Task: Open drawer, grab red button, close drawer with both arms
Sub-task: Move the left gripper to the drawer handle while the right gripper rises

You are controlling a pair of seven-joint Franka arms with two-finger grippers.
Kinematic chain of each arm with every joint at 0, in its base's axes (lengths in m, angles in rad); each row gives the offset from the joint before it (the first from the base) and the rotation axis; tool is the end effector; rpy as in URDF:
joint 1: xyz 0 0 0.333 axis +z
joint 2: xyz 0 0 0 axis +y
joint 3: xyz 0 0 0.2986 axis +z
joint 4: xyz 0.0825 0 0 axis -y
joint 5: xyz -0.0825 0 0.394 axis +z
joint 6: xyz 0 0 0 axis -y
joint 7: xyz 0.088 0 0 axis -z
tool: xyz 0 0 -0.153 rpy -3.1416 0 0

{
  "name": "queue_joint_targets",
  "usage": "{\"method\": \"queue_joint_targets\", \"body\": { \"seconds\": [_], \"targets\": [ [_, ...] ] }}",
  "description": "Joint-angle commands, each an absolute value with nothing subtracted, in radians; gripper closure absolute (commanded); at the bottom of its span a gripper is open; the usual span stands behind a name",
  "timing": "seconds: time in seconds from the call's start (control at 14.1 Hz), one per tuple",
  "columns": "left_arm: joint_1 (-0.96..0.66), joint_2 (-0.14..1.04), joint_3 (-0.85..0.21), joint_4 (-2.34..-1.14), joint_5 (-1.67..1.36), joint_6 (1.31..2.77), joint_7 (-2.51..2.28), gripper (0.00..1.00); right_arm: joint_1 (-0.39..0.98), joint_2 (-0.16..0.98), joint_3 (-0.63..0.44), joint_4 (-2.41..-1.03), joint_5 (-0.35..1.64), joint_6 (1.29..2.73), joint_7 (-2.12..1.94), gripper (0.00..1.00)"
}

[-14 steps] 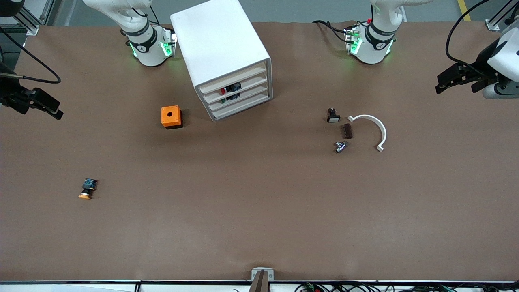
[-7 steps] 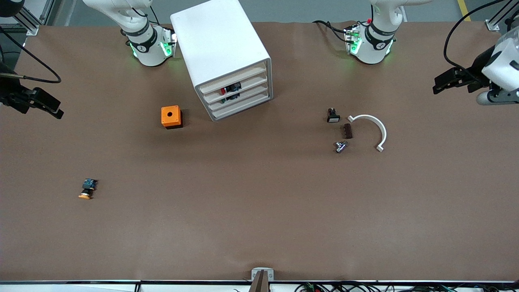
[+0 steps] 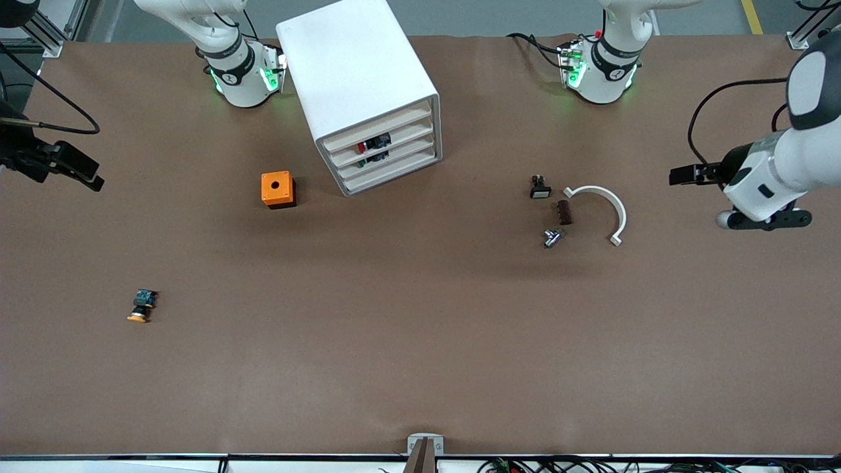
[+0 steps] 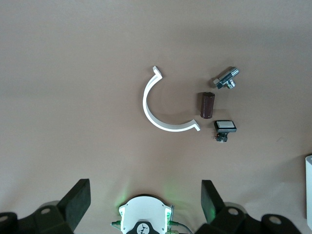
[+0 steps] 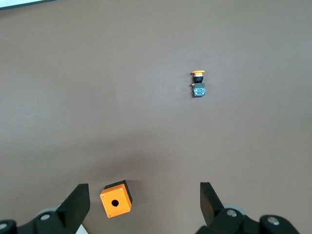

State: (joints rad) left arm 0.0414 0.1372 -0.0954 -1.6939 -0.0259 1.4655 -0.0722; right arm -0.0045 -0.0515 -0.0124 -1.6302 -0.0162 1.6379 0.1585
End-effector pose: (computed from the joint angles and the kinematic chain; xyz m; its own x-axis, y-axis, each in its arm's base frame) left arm 0.5510 -0.0323 0.4219 0.9333 0.0152 -0.3586 0.0210 -0.9997 0.0122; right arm 0.5584 -0.0120 0.5673 0.9830 -0.1734 0.0609 -0.1741 -0.9847 0.0060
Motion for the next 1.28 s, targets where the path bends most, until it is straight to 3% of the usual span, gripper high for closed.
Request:
{"method": "queue_joint_targets", "body": {
  "seconds": [0.0, 0.5, 0.78, 1.06, 1.2],
  "targets": [
    [0.022, 0.182, -0.101, -1.677, -0.025, 1.470, -0.080, 0.00, 0.003, -0.064, -0.015, -1.631, -0.017, 1.634, 0.161, 0.00],
    [-0.135, 0.262, -0.121, -1.680, -0.079, 1.470, -0.339, 0.00, 0.015, -0.060, -0.015, -1.629, -0.005, 1.632, 0.178, 0.00],
    [-0.260, 0.311, -0.144, -1.641, -0.202, 1.470, -0.717, 0.00, 0.060, -0.058, -0.014, -1.629, -0.005, 1.615, 0.328, 0.00],
    [-0.284, 0.475, -0.205, -1.520, -0.377, 1.485, -1.139, 0.00, 0.130, -0.057, -0.014, -1.631, -0.005, 1.580, 0.492, 0.00],
    [-0.285, 0.543, -0.218, -1.517, -0.477, 1.535, -1.332, 0.00, 0.170, -0.057, -0.014, -1.631, -0.002, 1.566, 0.596, 0.00]
  ]
}}
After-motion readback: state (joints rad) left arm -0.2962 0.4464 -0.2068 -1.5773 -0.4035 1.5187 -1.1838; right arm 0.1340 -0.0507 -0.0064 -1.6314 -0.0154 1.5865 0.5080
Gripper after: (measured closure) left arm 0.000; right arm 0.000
